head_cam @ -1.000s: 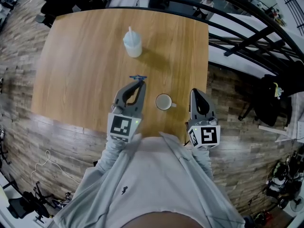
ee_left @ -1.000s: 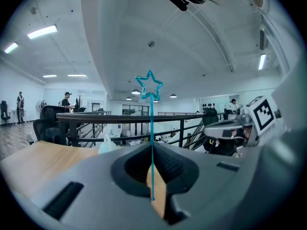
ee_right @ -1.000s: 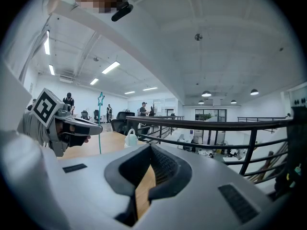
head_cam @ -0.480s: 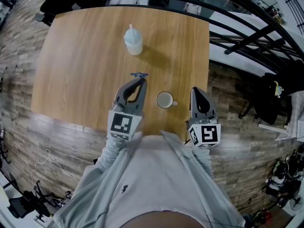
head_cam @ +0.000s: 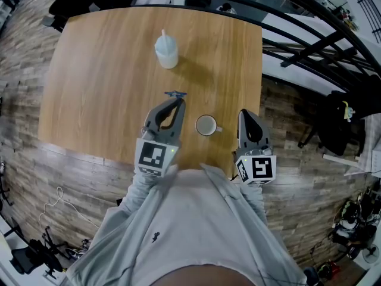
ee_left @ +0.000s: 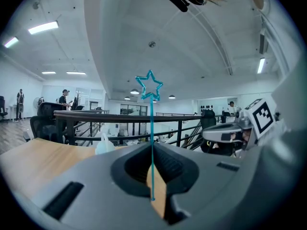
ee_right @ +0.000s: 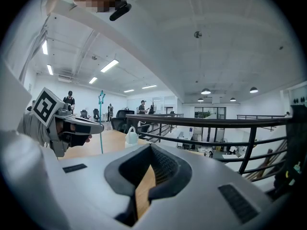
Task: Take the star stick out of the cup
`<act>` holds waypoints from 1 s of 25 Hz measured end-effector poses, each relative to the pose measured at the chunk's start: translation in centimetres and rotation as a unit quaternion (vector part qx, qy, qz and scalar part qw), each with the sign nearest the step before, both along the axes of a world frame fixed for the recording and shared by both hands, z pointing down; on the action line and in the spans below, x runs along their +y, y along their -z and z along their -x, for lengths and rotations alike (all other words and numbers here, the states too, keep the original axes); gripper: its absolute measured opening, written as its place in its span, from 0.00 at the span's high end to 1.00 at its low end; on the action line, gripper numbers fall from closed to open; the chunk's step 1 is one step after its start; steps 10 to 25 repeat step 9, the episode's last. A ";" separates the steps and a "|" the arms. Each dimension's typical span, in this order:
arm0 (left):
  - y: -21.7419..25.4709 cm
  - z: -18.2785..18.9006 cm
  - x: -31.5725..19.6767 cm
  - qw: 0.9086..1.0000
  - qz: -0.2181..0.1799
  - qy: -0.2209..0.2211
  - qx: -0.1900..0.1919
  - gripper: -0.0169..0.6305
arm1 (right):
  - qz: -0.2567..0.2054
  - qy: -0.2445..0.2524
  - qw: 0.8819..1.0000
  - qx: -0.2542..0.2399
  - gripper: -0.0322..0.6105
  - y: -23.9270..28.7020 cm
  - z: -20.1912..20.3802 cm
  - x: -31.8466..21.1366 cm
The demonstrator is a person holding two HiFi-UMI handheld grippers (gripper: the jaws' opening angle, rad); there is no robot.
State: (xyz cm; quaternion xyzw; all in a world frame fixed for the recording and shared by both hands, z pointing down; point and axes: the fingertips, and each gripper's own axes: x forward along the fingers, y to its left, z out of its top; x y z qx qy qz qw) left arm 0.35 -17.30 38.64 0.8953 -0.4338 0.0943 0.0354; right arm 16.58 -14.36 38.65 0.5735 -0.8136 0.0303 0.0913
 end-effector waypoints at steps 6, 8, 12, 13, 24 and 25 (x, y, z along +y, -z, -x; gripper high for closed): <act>0.0 -0.3 0.0 1.000 0.002 -0.005 0.008 0.94 | 0.001 -0.003 1.000 -0.002 0.93 -0.1 -0.1 0.0; -0.2 -0.4 0.2 1.000 0.003 -0.006 0.009 0.94 | 0.001 -0.002 1.000 -0.002 0.93 -0.2 -0.1 0.1; -0.2 -0.4 0.2 1.000 0.004 -0.007 0.009 0.94 | 0.001 -0.001 1.000 -0.002 0.93 -0.2 0.0 0.1; -0.2 -0.4 0.2 1.000 0.004 -0.007 0.009 0.94 | 0.001 -0.001 1.000 -0.002 0.93 -0.2 0.0 0.1; -0.2 -0.4 0.2 1.000 0.004 -0.007 0.009 0.94 | 0.001 -0.001 1.000 -0.002 0.93 -0.2 0.0 0.1; -0.2 -0.4 0.2 1.000 0.004 -0.007 0.009 0.94 | 0.001 -0.001 1.000 -0.002 0.93 -0.2 0.0 0.1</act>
